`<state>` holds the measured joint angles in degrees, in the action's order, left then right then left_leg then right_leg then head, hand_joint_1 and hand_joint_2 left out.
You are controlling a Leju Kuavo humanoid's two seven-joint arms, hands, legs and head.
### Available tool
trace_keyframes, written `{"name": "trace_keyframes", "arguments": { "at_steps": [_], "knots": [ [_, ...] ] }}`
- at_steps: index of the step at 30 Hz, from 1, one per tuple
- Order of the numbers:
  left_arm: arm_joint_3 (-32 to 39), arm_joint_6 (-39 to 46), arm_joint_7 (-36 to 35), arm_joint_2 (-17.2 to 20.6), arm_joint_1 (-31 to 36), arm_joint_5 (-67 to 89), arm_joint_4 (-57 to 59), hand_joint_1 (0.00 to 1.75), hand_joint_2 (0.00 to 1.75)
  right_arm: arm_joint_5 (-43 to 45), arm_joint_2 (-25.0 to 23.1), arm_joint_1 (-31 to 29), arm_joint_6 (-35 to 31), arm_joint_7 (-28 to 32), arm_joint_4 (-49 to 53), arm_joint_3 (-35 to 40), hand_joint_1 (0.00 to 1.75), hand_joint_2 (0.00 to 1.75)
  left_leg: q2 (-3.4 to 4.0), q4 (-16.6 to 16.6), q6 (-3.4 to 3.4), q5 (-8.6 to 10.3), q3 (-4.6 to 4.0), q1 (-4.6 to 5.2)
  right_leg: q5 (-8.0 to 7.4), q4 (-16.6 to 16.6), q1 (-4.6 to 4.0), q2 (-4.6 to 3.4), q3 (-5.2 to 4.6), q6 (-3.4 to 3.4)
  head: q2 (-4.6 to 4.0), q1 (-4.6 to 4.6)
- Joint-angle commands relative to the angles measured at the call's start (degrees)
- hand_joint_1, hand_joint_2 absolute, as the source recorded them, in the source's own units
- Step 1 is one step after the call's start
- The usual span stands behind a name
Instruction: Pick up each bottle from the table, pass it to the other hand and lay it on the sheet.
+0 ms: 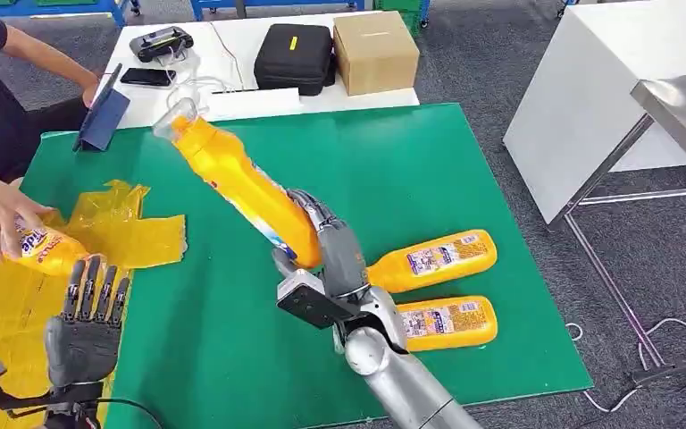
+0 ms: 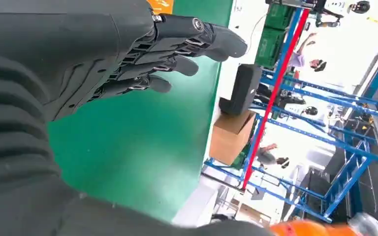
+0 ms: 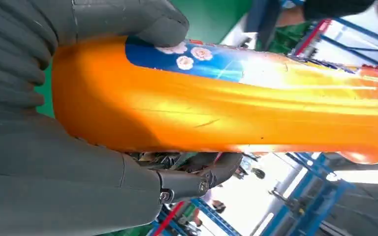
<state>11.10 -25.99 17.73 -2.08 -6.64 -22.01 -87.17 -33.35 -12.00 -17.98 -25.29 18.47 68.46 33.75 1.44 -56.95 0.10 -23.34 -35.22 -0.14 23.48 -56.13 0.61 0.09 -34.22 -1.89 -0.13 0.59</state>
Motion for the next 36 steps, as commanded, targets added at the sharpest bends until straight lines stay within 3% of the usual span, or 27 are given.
{"name": "trace_keyframes", "arguments": {
  "at_steps": [1,9,19,23,29,36],
  "knots": [
    [-0.9,-1.3,0.6,-2.0,-3.0,3.1,-1.9,0.0,1.75,-2.5,0.6,1.0,2.9,-0.3,0.9,9.0,1.75,1.75,0.01,0.0,-0.01,-0.15,0.27,-0.06,0.08,0.0,-0.05,-0.12,0.25,0.05,0.0,0.0],
    [-4.7,-0.2,3.1,-1.6,-4.1,7.6,-5.1,0.0,1.75,-5.0,-1.0,0.2,8.0,-2.7,-7.2,14.8,1.75,1.75,-0.07,0.1,-0.02,-0.09,0.23,-0.04,0.07,0.1,-0.03,-0.01,0.21,0.05,0.0,0.0],
    [-4.8,-0.3,3.2,-1.4,-4.3,7.6,-5.3,0.0,1.75,-5.1,-1.0,0.2,8.4,-2.8,-7.3,15.2,1.75,1.75,-0.09,0.0,-0.01,-0.05,0.14,-0.04,0.04,0.0,-0.03,0.03,0.14,0.04,0.0,0.0],
    [-5.7,0.0,3.5,-1.3,-4.3,7.8,-5.9,0.0,1.75,-8.2,-1.7,1.3,10.9,-3.2,-9.8,18.9,1.75,1.75,-0.13,0.0,-0.03,-0.11,0.26,-0.09,0.09,0.1,-0.08,0.02,0.28,0.08,0.0,0.0],
    [-6.8,-0.5,3.1,-1.3,-5.7,5.5,-6.3,0.0,1.75,-10.0,-2.8,0.8,12.6,-1.3,-16.2,23.6,1.75,1.75,-0.07,0.1,-0.02,-0.08,0.23,-0.04,0.06,0.1,-0.03,-0.01,0.21,0.05,0.0,0.0],
    [-6.4,-0.1,3.6,-2.0,-7.5,4.8,-6.3,0.0,1.75,-11.3,-4.3,1.4,15.5,2.8,-16.8,28.7,1.75,1.75,-0.12,0.1,-0.02,-0.08,0.19,-0.03,0.09,0.1,-0.02,0.04,0.16,0.06,0.0,0.0]
  ]
}}
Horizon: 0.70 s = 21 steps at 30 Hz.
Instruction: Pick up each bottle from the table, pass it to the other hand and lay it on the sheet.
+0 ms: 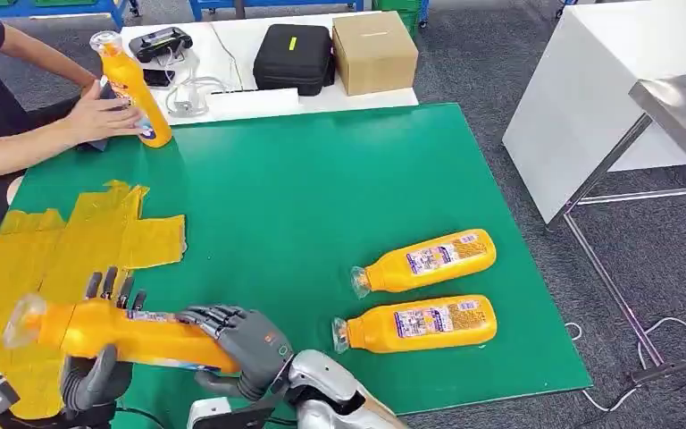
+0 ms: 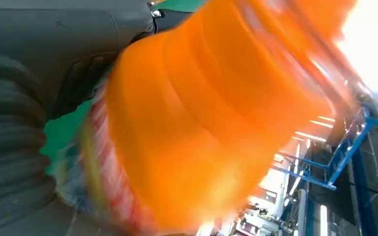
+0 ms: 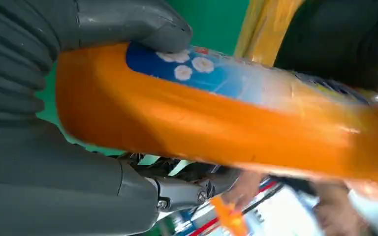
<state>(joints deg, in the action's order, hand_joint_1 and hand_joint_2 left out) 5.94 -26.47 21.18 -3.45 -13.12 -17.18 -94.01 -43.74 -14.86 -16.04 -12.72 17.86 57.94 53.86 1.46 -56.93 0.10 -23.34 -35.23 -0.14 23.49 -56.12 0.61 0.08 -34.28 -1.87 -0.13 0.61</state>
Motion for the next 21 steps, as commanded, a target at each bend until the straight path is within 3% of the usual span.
{"name": "trace_keyframes", "arguments": {
  "at_steps": [1,4,5,6,21],
  "knots": [
    [-1.2,0.4,0.2,-0.6,-1.0,0.0,0.5,0.0,1.75,-1.3,-1.7,-0.3,3.1,3.6,-6.4,9.3,1.75,1.75,-0.18,0.0,-0.02,-0.1,0.24,-0.04,0.11,0.0,-0.03,0.08,0.27,0.05,0.0,-0.02],
    [-0.8,-0.1,0.2,-0.1,-1.2,-0.2,0.3,0.0,1.75,-2.1,-1.6,-0.2,3.5,3.9,-6.5,10.9,1.75,1.75,-0.16,0.0,-0.04,-0.14,0.3,-0.1,0.13,0.1,-0.08,0.04,0.33,0.09,0.0,0.0],
    [-0.7,-0.2,0.2,0.0,-1.1,-0.2,0.4,0.4,1.75,-2.1,-1.5,-0.2,3.4,3.9,-6.4,10.9,1.75,1.75,-0.13,0.0,-0.03,-0.08,0.19,-0.06,0.08,0.0,-0.06,0.04,0.21,0.07,0.0,-0.02],
    [-0.6,-0.4,0.2,0.0,-1.1,-0.1,0.4,1.75,1.75,-1.9,-1.4,-0.2,3.3,3.5,-6.3,10.6,1.75,1.75,-0.19,0.0,-0.03,-0.1,0.23,-0.08,0.1,0.1,-0.07,0.09,0.27,0.07,0.0,0.0],
    [0.6,-0.4,1.0,-1.4,-2.1,2.0,-1.1,1.75,1.75,-1.0,0.9,-1.0,1.6,0.1,-2.5,6.7,1.75,1.75,-0.23,0.0,-0.01,-0.08,0.19,-0.06,0.1,0.1,-0.05,0.14,0.23,0.05,0.0,-0.02]
  ]
}}
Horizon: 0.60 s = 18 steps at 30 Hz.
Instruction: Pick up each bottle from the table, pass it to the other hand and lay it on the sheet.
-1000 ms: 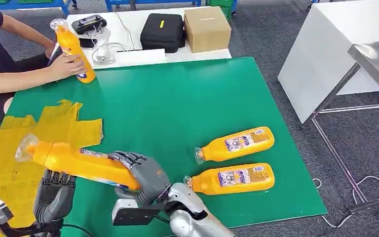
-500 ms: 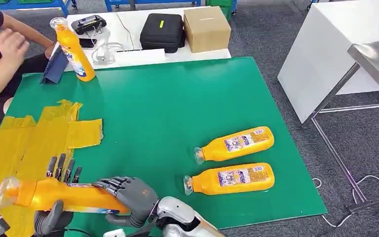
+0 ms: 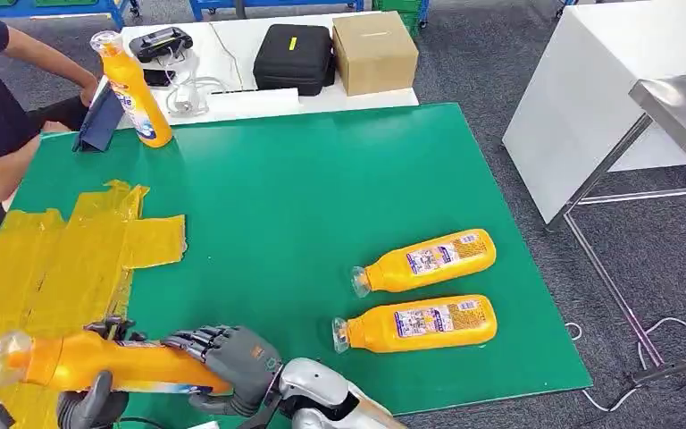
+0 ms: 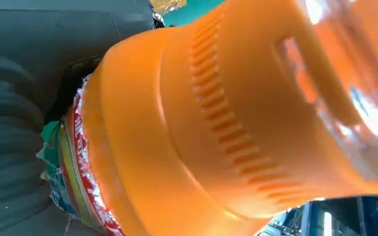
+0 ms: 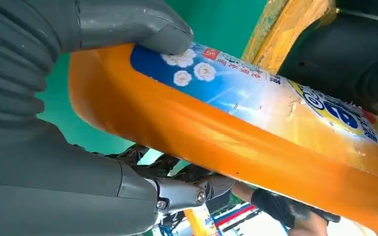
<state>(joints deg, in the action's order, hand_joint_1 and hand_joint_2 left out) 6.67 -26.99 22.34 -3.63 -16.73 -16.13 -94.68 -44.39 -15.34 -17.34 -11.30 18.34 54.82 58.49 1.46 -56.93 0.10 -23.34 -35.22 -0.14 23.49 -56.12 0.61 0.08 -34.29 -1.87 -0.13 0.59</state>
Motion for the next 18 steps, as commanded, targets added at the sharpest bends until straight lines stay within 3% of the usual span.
{"name": "trace_keyframes", "arguments": {
  "at_steps": [1,7,8,9,11,12,16,18],
  "knots": [
    [-0.1,0.1,-0.2,-1.2,1.5,0.9,-0.4,1.75,1.75,-0.3,1.4,0.3,0.2,-0.3,0.6,2.0,1.75,1.75,-0.18,0.0,-0.01,-0.05,0.13,-0.04,0.07,0.0,-0.04,0.11,0.18,0.04,0.0,0.0],
    [1.4,3.3,1.3,-1.7,2.1,6.0,-1.6,1.75,1.75,-1.1,3.5,1.6,-3.0,-2.7,5.5,-0.8,1.69,1.75,-0.32,0.0,-0.01,-0.1,0.2,-0.09,0.13,0.1,-0.08,0.2,0.29,0.05,0.0,0.0],
    [2.1,5.2,1.7,-2.0,2.1,8.2,-1.9,1.75,1.75,-1.0,3.6,2.2,-3.5,-3.4,6.3,-1.6,0.09,1.75,-0.28,0.0,0.0,-0.05,0.14,-0.06,0.09,0.1,-0.05,0.19,0.22,0.03,0.0,0.0],
    [3.1,11.1,3.1,-2.6,2.6,16.0,-2.7,1.75,1.75,-2.2,4.2,2.7,-5.6,-5.4,7.9,-2.8,0.0,1.75,-0.31,0.0,-0.01,-0.11,0.23,-0.07,0.14,0.0,-0.06,0.19,0.31,0.05,0.0,0.0],
    [4.3,20.8,5.5,-3.4,3.5,28.5,-3.9,1.75,1.75,-2.2,6.5,4.5,-6.5,-7.0,13.9,-4.9,0.0,1.75,-0.32,0.0,0.0,-0.1,0.16,-0.09,0.12,0.0,-0.08,0.21,0.27,0.04,0.0,0.0],
    [4.6,27.2,6.1,-3.7,4.3,36.4,-4.4,1.75,1.75,-2.0,8.4,5.7,-6.0,-7.9,18.6,-6.5,0.0,0.0,-0.34,-0.1,-0.01,-0.13,0.21,-0.11,0.14,0.0,-0.1,0.2,0.33,0.05,0.0,0.0],
    [5.4,53.6,5.2,-4.9,4.0,67.4,-5.7,1.75,1.75,0.9,17.1,10.4,-4.5,-8.2,34.2,-11.4,0.0,0.0,-0.52,-0.1,0.03,-0.07,0.08,-0.08,0.14,0.0,-0.07,0.4,0.27,0.02,0.0,0.0],
    [4.9,54.7,4.9,-4.4,3.3,67.4,-5.9,1.75,1.75,1.4,18.2,11.2,-3.2,-7.6,36.0,-12.9,0.0,0.0,-0.48,-0.1,0.05,-0.09,0.13,-0.07,0.14,0.1,-0.06,0.37,0.32,-0.02,0.0,0.0]
  ]
}}
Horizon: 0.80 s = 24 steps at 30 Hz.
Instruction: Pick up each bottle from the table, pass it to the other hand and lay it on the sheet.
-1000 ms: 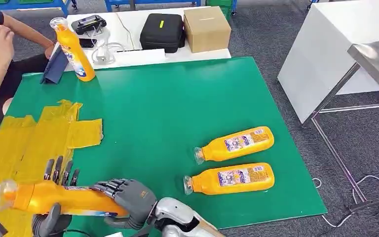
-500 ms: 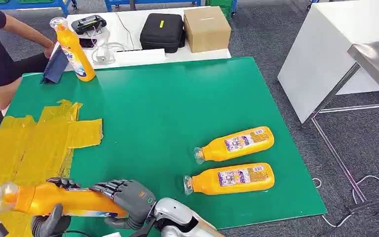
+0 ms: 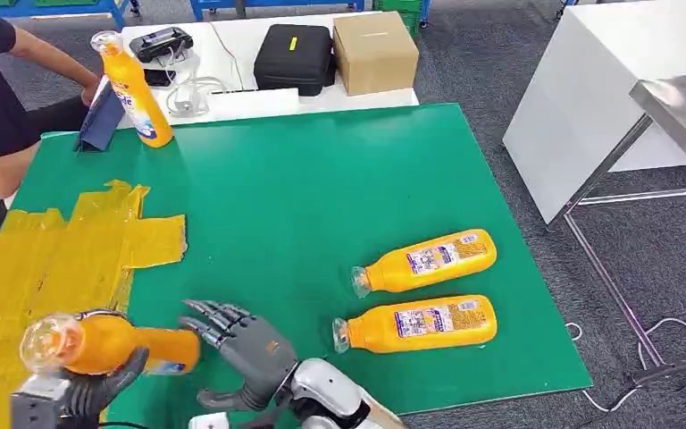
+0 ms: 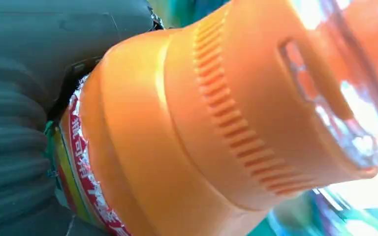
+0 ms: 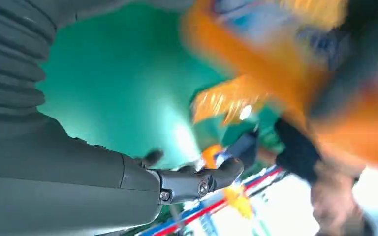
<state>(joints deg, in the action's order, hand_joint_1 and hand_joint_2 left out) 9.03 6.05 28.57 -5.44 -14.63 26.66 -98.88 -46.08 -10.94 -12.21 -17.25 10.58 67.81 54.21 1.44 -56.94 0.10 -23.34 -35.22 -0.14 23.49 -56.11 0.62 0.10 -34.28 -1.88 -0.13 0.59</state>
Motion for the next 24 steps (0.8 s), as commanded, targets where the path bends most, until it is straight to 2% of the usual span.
{"name": "trace_keyframes", "arguments": {
  "at_steps": [1,8,11,12,14,15,18,19,20,21,22,23,24],
  "knots": [
    [2.5,21.6,-1.3,-2.6,1.2,24.6,-1.7,1.75,1.75,3.1,13.8,6.1,2.8,0.2,23.0,-8.6,0.0,0.0,-0.33,0.0,0.04,-0.07,0.14,-0.01,0.11,0.1,-0.01,0.23,0.27,-0.01,0.0,0.0],
    [2.2,22.1,-1.2,-2.5,1.1,24.7,-1.2,1.75,1.75,2.9,12.7,5.9,2.8,0.3,21.5,-8.3,0.0,0.0,-0.23,0.0,0.05,-0.14,0.15,0.0,0.08,0.1,-0.01,0.1,0.23,0.04,0.0,0.0],
    [3.3,31.2,-7.6,-2.1,1.0,42.5,2.0,1.75,1.75,3.7,17.7,8.7,0.9,1.3,26.7,-10.4,0.0,0.0,-0.22,0.0,0.07,-0.09,0.13,0.04,0.06,0.1,0.04,0.11,0.2,0.01,0.0,0.0],
    [4.2,33.9,-10.7,-2.3,1.0,52.8,3.6,1.75,1.75,3.6,20.2,10.6,0.8,1.9,29.2,-11.8,0.0,0.0,-0.23,0.0,0.07,-0.11,0.16,0.02,0.07,0.1,0.02,0.11,0.22,0.02,0.0,0.0],
    [5.2,33.9,-14.3,-2.3,0.7,63.3,1.1,1.75,1.75,4.3,23.1,12.9,0.9,3.3,32.1,-13.3,0.0,0.0,-0.42,0.1,0.1,-0.11,0.24,0.02,0.12,0.1,0.03,0.29,0.35,-0.01,0.0,0.0],
    [8.9,33.9,-12.0,0.0,-0.4,63.3,0.5,1.75,1.75,4.1,24.4,14.1,0.6,3.7,33.4,-14.2,0.0,0.0,-0.44,0.0,0.11,-0.17,0.3,0.01,0.16,0.1,0.02,0.29,0.43,-0.01,0.0,0.0],
    [16.1,33.9,-3.3,-0.1,-1.5,63.3,2.3,1.75,1.75,2.9,27.1,16.8,0.4,3.8,36.3,-16.0,0.0,0.0,-0.11,0.0,0.09,-0.2,0.2,0.02,0.11,0.1,0.02,-0.01,0.29,-0.01,0.0,0.0],
    [17.2,33.9,-1.9,1.8,-2.5,63.3,5.8,1.75,1.75,2.4,27.8,17.7,0.7,3.5,37.0,-16.6,0.0,0.0,-0.05,0.0,0.08,-0.3,0.31,0.01,0.16,0.1,0.01,-0.11,0.38,0.02,0.0,0.0],
    [16.7,33.9,-3.4,4.5,-3.3,63.3,7.9,1.75,1.75,2.2,28.2,18.3,0.9,3.4,37.4,-17.1,0.0,0.0,-0.06,0.1,0.12,-0.28,0.25,0.06,0.13,0.1,0.05,-0.08,0.32,0.01,0.0,0.0],
    [10.6,33.9,-11.4,12.6,-4.2,63.3,13.4,1.75,1.75,1.2,28.9,19.1,1.2,2.8,37.9,-17.7,0.0,0.0,-0.03,0.1,0.09,-0.36,0.4,0.04,0.19,0.1,0.05,-0.14,0.44,0.04,0.0,0.0],
    [-3.8,28.1,-25.8,26.9,1.7,63.3,17.2,1.75,1.75,1.1,29.3,19.7,1.5,2.8,38.4,-18.3,0.0,0.0,-0.02,0.1,0.08,-0.29,0.31,0.09,0.13,0.1,0.1,-0.1,0.31,0.02,0.0,0.0],
    [-11.0,25.6,-33.0,33.1,7.2,63.3,20.2,1.75,1.75,1.1,29.7,20.3,1.6,2.9,38.7,-18.7,0.0,0.0,-0.71,0.2,0.02,-0.15,0.26,0.06,0.25,0.1,0.07,0.58,0.42,0.1,0.0,0.0],
    [-25.4,25.8,-47.4,34.5,13.1,63.3,25.0,1.75,1.75,1.3,29.9,20.8,1.9,3.1,39.1,-19.3,0.0,0.0,-0.64,0.1,0.09,-0.16,0.24,0.07,0.27,0.1,0.1,0.53,0.2,-0.03,0.0,0.0]
  ]
}}
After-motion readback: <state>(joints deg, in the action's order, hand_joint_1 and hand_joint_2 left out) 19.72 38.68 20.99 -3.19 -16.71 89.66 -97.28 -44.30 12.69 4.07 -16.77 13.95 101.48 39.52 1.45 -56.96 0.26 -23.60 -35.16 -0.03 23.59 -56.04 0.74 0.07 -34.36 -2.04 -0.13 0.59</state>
